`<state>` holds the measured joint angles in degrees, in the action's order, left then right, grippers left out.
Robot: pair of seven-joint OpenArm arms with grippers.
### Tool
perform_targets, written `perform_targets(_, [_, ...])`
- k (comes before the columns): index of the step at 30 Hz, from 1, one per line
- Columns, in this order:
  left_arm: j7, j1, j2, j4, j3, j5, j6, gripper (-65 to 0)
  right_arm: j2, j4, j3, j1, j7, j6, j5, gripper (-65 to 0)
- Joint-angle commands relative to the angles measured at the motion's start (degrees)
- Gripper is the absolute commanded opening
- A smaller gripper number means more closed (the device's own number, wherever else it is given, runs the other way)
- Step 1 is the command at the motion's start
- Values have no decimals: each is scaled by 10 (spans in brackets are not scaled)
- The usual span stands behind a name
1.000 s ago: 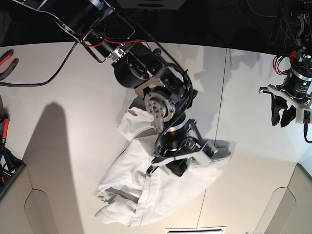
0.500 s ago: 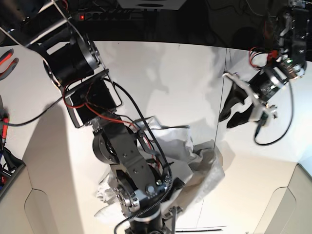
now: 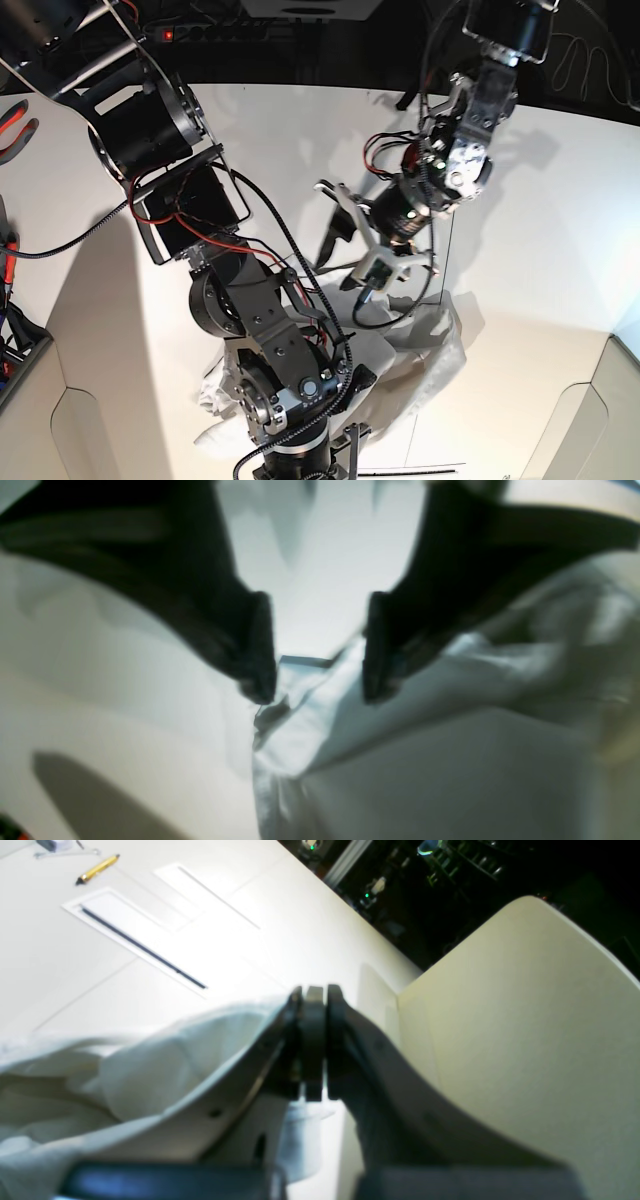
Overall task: Layout the t-shirt on the table in an organized manner, then fold the t-shirt properly
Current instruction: 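Lower the left gripper beside the right gripper and grasp the shirt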
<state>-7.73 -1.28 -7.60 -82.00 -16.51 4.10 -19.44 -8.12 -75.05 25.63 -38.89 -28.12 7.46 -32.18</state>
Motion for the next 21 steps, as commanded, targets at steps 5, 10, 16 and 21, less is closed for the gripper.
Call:
perform_targets(5, [16, 53, 40, 69, -3, 1, 4, -306, -6, -10, -2, -24, 24, 9, -11, -650])
perform_targets(10, [29, 86, 56, 111, -33, -41, 8, -306, -6, -10, -14, -23, 26, 9, -10, -650])
perform_targets(16, [38, 136, 60, 175, -92, -68, 62, -306, -6, -10, -20, -23, 26, 9, -10, -650])
perform_targets(21, [37, 156, 72, 202, -118, -82, 64, -306, -6, -10, -20, -23, 26, 9, -10, -650])
